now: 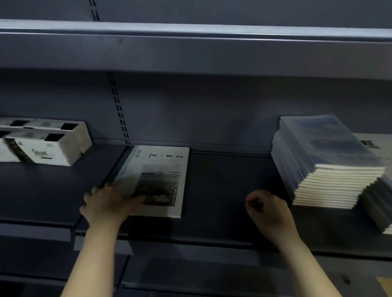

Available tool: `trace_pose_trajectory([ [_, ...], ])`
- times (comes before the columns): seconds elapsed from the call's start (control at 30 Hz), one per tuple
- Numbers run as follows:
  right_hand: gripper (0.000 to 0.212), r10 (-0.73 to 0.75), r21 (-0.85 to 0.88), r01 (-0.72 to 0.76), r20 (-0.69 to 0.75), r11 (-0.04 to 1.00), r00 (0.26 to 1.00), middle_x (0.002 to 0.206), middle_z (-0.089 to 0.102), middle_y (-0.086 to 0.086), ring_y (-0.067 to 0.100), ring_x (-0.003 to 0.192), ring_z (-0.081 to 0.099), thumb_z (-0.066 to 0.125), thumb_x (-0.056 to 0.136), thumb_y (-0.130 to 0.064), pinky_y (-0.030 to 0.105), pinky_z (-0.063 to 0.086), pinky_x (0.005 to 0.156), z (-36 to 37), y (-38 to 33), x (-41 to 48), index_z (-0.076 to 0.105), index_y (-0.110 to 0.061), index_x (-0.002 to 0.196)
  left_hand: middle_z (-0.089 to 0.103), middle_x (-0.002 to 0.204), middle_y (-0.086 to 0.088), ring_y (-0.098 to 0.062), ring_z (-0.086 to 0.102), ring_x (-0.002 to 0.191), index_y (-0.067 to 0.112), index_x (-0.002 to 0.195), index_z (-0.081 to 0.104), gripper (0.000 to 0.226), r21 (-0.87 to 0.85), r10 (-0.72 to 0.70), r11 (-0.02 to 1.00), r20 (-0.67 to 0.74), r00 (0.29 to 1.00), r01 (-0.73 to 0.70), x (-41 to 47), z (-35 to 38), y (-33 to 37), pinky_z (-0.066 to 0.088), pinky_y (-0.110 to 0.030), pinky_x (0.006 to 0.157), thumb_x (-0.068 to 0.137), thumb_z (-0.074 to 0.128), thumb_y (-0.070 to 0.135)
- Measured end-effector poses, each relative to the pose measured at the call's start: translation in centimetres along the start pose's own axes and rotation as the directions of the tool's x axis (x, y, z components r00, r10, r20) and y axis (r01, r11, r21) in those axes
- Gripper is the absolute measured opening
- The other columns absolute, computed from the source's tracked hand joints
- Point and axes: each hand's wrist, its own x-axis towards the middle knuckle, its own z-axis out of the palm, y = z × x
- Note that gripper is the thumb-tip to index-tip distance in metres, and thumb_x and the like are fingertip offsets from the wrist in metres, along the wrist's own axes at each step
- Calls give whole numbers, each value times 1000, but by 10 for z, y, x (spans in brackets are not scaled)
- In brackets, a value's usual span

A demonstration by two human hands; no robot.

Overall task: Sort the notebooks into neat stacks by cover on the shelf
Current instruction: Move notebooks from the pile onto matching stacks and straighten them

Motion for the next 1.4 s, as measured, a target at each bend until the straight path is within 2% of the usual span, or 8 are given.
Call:
trace_pose_trajectory([
  [0.13, 10, 9, 8, -8, -32, 1000, 999, 90, 68, -7, 15, 84, 64, 64, 87, -22, 27, 48, 72, 1, 1, 0, 66, -28, 95, 55, 126, -18, -36, 53, 113, 6, 124, 55, 81, -203, 9, 979, 78, 997, 7, 6, -2, 3, 47, -37, 80, 64, 78, 55],
  [0.33, 10, 3, 27, -3, -2, 1000, 1000, 92, 68, -9, 12, 87, 63, 64, 87, -21, 28, 50, 77, 0, 3, 3, 66, -29, 94, 54, 127, -17, -37, 53, 110, 3, 133, 43, 46, -435, 111, 889, -100, 989, -144, 10, 15, 5, 38, -34, 77, 95, 52, 27],
  [0.53, 8, -29, 120, 23, 52, 992, 998, 83, 64, -20, 1, 78, 61, 64, 88, -30, 20, 45, 69, -4, 5, 5, 62, -37, 86, 59, 81, 19, 2, 58, 76, 34, 96, 52, 11, -733, 146, 602, -287, 947, -315, -11, 29, 10, 38, -15, 59, 90, 60, 30],
  [0.67, 10, -4, 402, -44, 117, 914, 993, 83, 69, -8, 5, 66, 68, 58, 91, -41, 24, 54, 62, -9, -1, 5, 61, -33, 87, 65, 85, 18, 2, 60, 73, 37, 90, 56, 6, -883, 156, 341, -284, 946, -321, -32, 36, 33, 46, -25, 64, 87, 61, 36],
  [0.9, 29, -100, 733, -23, 124, 680, 987, 105, 69, -22, -2, 94, 67, 62, 89, -41, 19, 57, 72, -33, -6, 5, 55, -39, 117, 68, 87, 14, -2, 64, 78, 33, 93, 59, 7, -936, 245, 128, -292, 925, -329, -72, 44, 80, 51, -19, 61, 89, 61, 28],
  [1.13, 39, -106, 752, 165, -127, 638, 986, 105, 71, -12, 2, 99, 65, 61, 88, 2, 15, 52, 76, -71, 11, 13, 57, -28, 112, 71, 94, 8, -7, 68, 83, 33, 95, 60, 13, -958, 415, 76, -220, 883, -275, -101, 46, 123, 52, -18, 65, 85, 68, 31],
  [1.27, 37, -61, 759, 184, -188, 624, 980, 107, 71, -1, 14, 101, 67, 59, 87, 4, 24, 53, 78, -102, 33, 13, 60, -22, 114, 71, 91, 10, -3, 67, 81, 32, 90, 63, 21, -948, 497, 156, -168, 851, -278, -112, 47, 142, 49, -13, 63, 83, 62, 52],
  [1.4, 30, -61, 733, 202, -214, 649, 975, 101, 74, 1, 17, 95, 70, 59, 87, 5, 23, 54, 73, -139, 57, 12, 63, -14, 110, 71, 86, 3, -8, 67, 76, 16, 91, 64, 55, -967, 523, 197, -35, 852, -160, -123, 62, 159, 49, -14, 60, 85, 39, 64],
])
